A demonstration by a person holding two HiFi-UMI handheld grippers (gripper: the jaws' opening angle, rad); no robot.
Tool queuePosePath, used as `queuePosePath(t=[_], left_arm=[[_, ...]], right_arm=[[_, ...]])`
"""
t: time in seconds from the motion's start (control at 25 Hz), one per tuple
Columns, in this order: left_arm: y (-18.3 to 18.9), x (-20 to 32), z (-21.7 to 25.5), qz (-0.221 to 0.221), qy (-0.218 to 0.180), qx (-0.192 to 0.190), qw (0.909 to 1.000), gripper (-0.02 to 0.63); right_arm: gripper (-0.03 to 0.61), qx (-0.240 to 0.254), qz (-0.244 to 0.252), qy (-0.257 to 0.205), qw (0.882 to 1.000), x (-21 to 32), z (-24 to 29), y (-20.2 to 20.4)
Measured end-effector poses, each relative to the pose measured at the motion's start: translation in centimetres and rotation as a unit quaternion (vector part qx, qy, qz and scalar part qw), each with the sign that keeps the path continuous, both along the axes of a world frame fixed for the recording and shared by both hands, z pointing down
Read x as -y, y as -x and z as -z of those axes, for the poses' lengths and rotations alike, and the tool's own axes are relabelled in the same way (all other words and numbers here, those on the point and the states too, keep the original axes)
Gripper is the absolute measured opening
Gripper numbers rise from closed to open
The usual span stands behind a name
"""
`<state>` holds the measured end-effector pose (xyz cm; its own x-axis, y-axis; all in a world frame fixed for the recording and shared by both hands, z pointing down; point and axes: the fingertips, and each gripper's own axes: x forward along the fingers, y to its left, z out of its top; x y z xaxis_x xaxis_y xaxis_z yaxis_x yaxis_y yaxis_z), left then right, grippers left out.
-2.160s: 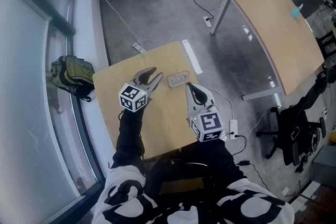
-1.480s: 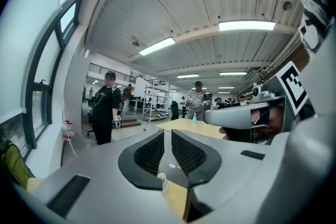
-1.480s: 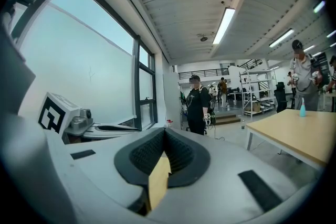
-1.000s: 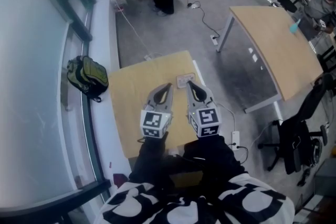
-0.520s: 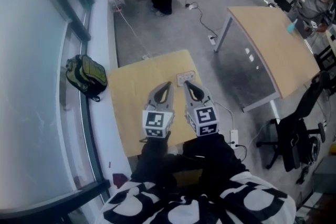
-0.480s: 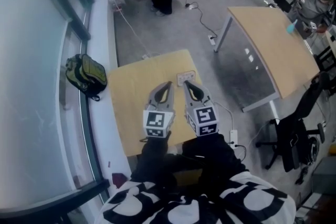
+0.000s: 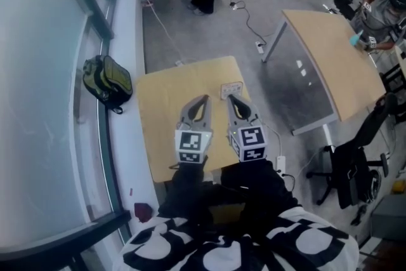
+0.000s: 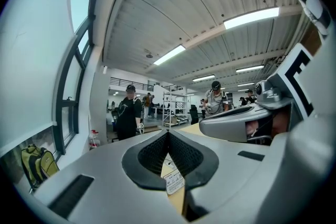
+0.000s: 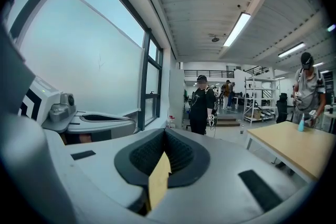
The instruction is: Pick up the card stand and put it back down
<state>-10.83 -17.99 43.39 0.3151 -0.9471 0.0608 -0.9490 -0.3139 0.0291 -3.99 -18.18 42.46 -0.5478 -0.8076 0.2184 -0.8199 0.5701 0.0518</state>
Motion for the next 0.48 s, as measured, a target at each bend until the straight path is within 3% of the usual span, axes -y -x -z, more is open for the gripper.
queuePosePath(t=[0.48], left_arm=[[-0.4, -0.1, -2.7, -0.015, 0.022, -0.008, 0.9996, 0.008]], right_arm=[[0.018, -0.030, -0.033, 0.002, 0.999, -1.1, -0.8, -2.4]])
